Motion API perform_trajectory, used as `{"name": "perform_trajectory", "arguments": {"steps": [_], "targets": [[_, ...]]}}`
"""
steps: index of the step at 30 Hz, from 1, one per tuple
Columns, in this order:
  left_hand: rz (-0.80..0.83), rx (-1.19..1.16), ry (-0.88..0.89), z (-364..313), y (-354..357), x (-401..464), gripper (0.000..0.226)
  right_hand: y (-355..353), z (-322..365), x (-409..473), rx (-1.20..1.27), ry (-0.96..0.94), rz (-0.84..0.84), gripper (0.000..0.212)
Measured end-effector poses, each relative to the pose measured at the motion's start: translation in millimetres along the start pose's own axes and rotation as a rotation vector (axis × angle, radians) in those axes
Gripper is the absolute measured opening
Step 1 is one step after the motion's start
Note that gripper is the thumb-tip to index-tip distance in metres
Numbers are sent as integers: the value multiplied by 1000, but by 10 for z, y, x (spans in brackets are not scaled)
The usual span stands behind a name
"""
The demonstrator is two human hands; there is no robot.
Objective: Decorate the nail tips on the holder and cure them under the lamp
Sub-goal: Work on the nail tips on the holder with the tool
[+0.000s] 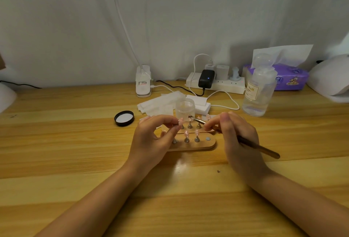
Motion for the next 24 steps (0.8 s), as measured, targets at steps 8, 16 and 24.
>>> {"name": "perform_trajectory", "arguments": {"steps": [8, 16, 24], "targets": [[-24, -23, 48, 40, 14, 3, 21, 36, -1, -33, -65, -216, 39, 46], [-5, 12, 26, 68, 25, -9, 25, 18, 29, -17, 7, -135, 7, 36], [24, 35, 61, 56, 27, -9, 22, 5, 33, -23, 39, -97, -4, 36]]}}
Point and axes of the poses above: each hand's wrist, its own x-axis towards the middle knuckle, its own y-axis out of the palm, z = x × y, the point moved 1 cm from there along x, towards the middle knuckle, and after that the axes turned 13 degrees about -z, right-handed, at the moved point
